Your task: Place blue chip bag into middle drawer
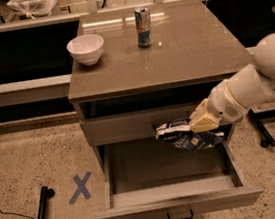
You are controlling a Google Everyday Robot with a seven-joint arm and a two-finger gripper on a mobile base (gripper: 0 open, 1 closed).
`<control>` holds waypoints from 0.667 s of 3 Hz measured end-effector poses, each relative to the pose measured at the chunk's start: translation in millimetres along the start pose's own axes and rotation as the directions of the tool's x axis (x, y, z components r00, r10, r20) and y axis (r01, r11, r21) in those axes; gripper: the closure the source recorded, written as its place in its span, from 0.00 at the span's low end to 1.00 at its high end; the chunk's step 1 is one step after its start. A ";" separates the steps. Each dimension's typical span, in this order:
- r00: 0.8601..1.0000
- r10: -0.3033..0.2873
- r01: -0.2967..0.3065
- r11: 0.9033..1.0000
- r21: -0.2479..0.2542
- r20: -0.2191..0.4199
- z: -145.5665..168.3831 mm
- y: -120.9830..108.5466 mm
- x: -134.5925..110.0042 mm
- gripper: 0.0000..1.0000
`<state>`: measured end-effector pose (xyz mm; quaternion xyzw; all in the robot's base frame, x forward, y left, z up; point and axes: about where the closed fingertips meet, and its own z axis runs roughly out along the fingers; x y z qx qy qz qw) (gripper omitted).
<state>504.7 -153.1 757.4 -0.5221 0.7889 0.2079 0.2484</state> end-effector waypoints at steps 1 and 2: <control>0.993 0.058 -0.058 0.998 0.000 0.102 22.0 -9.0 51.4 1.00; 0.973 0.117 -0.112 0.993 -0.036 0.198 49.8 -17.8 93.0 1.00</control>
Offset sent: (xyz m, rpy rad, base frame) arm -0.0048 -0.0695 -0.1668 0.3739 0.0515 -0.1393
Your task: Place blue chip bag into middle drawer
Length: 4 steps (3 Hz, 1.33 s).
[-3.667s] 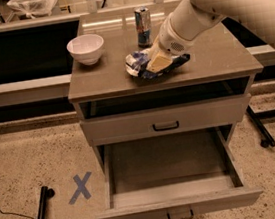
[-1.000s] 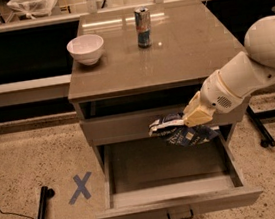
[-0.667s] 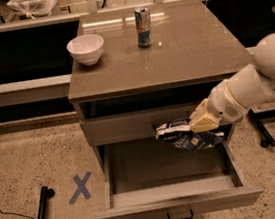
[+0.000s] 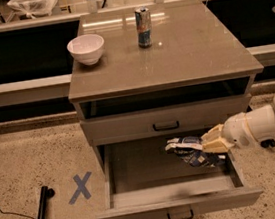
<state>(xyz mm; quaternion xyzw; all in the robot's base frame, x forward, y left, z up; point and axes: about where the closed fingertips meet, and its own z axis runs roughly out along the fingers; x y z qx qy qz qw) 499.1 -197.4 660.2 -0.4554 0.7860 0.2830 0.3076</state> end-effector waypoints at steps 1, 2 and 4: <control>0.997 0.053 -0.051 0.998 -0.044 0.053 29.8 -13.2 32.2 0.81; 0.987 0.113 -0.105 0.992 -0.073 0.111 57.0 -16.7 58.0 0.59; 0.953 0.154 -0.139 0.987 -0.075 0.260 65.4 -12.6 68.0 0.04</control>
Offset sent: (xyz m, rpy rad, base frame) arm 0.0036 0.0037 -0.1358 0.2655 0.1022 -0.1028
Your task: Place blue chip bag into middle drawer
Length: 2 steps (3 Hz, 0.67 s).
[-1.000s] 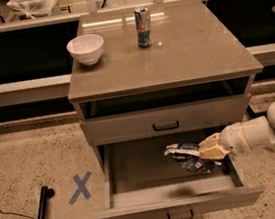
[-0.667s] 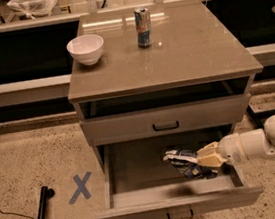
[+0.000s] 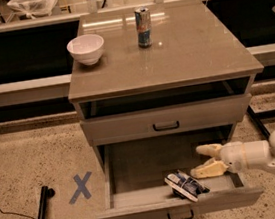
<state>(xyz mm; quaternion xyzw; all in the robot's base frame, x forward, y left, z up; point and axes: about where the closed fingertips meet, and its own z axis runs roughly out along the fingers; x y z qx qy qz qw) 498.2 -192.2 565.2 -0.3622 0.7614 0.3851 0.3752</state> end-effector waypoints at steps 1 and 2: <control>0.999 -0.034 0.030 0.996 0.087 0.036 -35.3 1.4 -19.6 0.00; 0.999 -0.034 0.030 0.995 0.093 0.038 -38.6 1.5 -19.6 0.00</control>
Offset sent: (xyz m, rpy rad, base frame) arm -0.0023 -0.0222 0.0289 -0.0153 -0.0607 -0.0653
